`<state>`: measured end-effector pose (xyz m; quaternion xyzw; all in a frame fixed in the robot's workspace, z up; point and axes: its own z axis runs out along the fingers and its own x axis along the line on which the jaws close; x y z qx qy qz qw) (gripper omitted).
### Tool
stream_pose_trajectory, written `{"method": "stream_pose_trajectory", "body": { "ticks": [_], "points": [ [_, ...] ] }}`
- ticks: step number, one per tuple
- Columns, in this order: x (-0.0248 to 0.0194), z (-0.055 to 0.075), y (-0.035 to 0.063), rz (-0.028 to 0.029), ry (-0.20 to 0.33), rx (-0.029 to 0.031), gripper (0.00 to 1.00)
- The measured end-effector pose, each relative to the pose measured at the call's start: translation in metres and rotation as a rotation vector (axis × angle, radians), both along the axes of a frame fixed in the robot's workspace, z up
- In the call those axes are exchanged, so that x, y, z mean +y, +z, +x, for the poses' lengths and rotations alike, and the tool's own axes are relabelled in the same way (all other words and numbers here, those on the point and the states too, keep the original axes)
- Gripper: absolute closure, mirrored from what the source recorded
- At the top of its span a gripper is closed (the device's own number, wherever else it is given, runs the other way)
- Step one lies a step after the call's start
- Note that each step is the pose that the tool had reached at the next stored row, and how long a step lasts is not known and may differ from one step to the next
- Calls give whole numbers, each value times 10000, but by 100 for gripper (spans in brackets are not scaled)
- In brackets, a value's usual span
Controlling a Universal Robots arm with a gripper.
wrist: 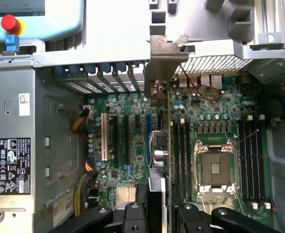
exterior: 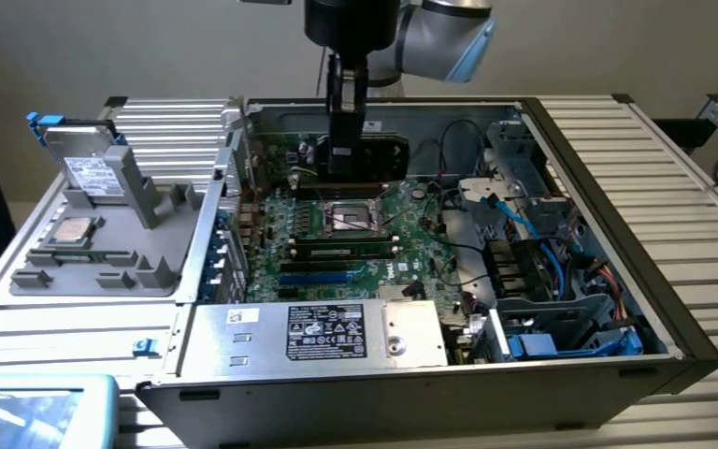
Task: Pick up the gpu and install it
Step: 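Insert the gpu into the slot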
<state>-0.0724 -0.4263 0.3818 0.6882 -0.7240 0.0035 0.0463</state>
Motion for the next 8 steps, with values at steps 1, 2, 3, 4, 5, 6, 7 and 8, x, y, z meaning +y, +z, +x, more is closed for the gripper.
{"method": "stream_pose_trajectory", "body": {
  "ticks": [1, 2, 3, 4, 5, 6, 7, 8],
  "points": [
    [0, -12, -14, -1, 10, -10, 71],
    [0, -19, -32, 0, 21, -14, 71],
    [0, -25, -50, 0, 32, -15, 71],
    [0, -29, -68, 0, 40, -15, 71],
    [0, -30, -86, -1, 48, -16, 71],
    [-2, -30, -105, 0, 53, -16, 71],
    [-5, -30, -122, 0, 56, -16, 71],
    [-9, -30, -141, 3, 59, -16, 71]
  ]
}}
